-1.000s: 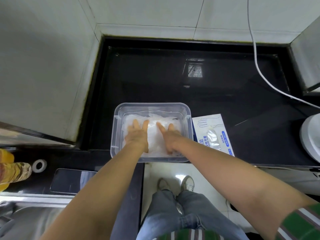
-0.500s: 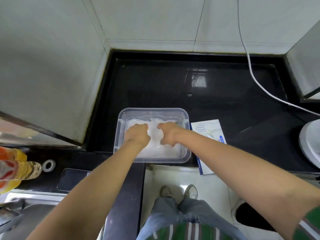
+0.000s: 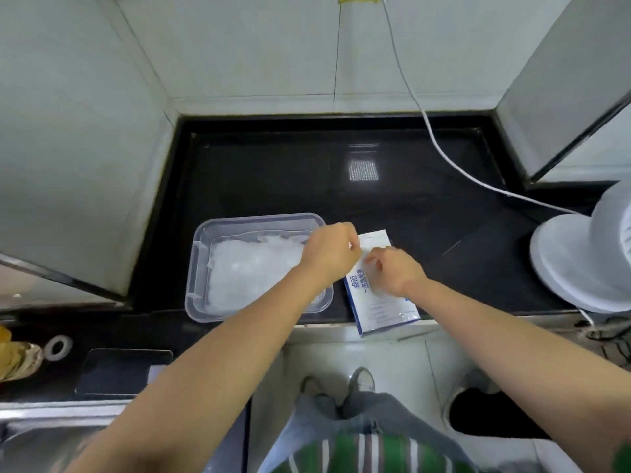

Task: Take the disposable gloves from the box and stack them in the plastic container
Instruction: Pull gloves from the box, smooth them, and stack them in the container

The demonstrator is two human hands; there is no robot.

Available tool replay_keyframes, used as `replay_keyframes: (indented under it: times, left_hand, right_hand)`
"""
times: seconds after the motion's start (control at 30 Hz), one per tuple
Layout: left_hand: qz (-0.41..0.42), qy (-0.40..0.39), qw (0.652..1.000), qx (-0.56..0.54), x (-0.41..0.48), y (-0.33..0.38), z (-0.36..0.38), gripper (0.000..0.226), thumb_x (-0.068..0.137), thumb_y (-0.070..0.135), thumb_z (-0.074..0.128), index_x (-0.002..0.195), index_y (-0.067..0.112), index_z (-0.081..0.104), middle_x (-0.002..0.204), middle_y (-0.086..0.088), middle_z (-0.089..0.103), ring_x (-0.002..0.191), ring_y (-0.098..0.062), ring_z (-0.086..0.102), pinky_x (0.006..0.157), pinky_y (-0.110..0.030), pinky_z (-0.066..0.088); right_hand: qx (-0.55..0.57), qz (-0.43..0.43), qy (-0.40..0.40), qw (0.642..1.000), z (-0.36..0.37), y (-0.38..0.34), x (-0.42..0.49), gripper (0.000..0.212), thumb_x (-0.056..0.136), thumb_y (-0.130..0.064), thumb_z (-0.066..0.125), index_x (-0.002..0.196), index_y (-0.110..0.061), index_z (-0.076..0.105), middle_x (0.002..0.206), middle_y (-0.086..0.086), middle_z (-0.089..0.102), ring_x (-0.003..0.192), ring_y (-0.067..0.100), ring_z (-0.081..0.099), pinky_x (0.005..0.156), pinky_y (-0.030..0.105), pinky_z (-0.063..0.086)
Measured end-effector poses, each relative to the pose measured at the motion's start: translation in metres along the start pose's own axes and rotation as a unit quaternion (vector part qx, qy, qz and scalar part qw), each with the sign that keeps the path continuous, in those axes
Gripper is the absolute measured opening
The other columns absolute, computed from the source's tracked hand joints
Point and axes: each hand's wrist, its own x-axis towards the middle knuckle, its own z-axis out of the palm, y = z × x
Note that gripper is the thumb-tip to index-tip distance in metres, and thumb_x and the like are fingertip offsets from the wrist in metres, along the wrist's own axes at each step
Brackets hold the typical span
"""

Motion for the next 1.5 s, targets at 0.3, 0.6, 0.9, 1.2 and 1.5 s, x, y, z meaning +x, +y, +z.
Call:
replay_keyframes:
  times: [0.3,0.6,0.9,1.2,1.5]
  left_hand:
    - [-0.144,-0.098,0.982,-0.068,0.001,0.002,0.101,0.046,0.092,0.02,0.058,0.132,0.012,0.038,0.127,-0.015,0.047,0.111,-0.036,0.056,0.088,-0.039,0.045]
    - [-0.112,-0.095,0.989,-0.023,-0.001,-0.003,0.107,0.071,0.075,0.009,0.08,0.132,0.013,0.036,0.127,-0.014,0.044,0.107,-0.034,0.059,0.089,-0.04,0.05]
    - [-0.13,-0.104,0.983,-0.072,0.005,0.0,0.103,0.062,0.084,0.018,0.072,0.135,0.01,0.038,0.127,-0.013,0.048,0.11,-0.034,0.058,0.09,-0.037,0.048]
    - [-0.136,0.082,0.86,-0.486,0.021,0.003,0.039,0.022,0.094,0.016,0.054,0.114,0.008,0.058,0.096,-0.005,0.066,0.084,-0.018,0.065,0.079,-0.036,0.056]
    - [-0.145,0.106,0.841,-0.51,0.013,-0.021,0.009,0.008,0.09,0.011,0.066,0.096,0.006,0.066,0.087,-0.006,0.068,0.081,-0.019,0.065,0.08,-0.033,0.055]
  right_hand:
    - [-0.031,0.036,0.055,0.997,0.028,0.008,0.0,0.006,0.087,-0.014,0.055,0.091,-0.01,0.059,0.098,0.003,0.058,0.086,0.026,0.062,0.065,0.028,0.04]
    - [0.254,-0.035,0.082,0.963,0.009,0.021,0.006,0.018,0.093,-0.008,0.055,0.084,-0.014,0.069,0.094,-0.006,0.05,0.083,0.015,0.057,0.075,0.021,0.048]
    - [0.529,-0.028,0.232,0.816,-0.045,0.004,0.002,0.009,0.098,-0.011,0.043,0.097,-0.008,0.052,0.081,-0.005,0.053,0.058,-0.002,0.051,0.061,0.018,0.047]
    - [0.538,-0.011,0.164,0.827,-0.032,-0.002,0.003,0.018,0.091,-0.013,0.046,0.079,-0.023,0.055,0.084,-0.005,0.056,0.082,0.015,0.054,0.073,0.032,0.046]
    - [0.494,-0.02,-0.013,0.869,-0.038,-0.024,-0.008,0.018,0.099,-0.008,0.051,0.112,-0.001,0.061,0.094,0.011,0.06,0.084,0.022,0.057,0.077,0.034,0.047]
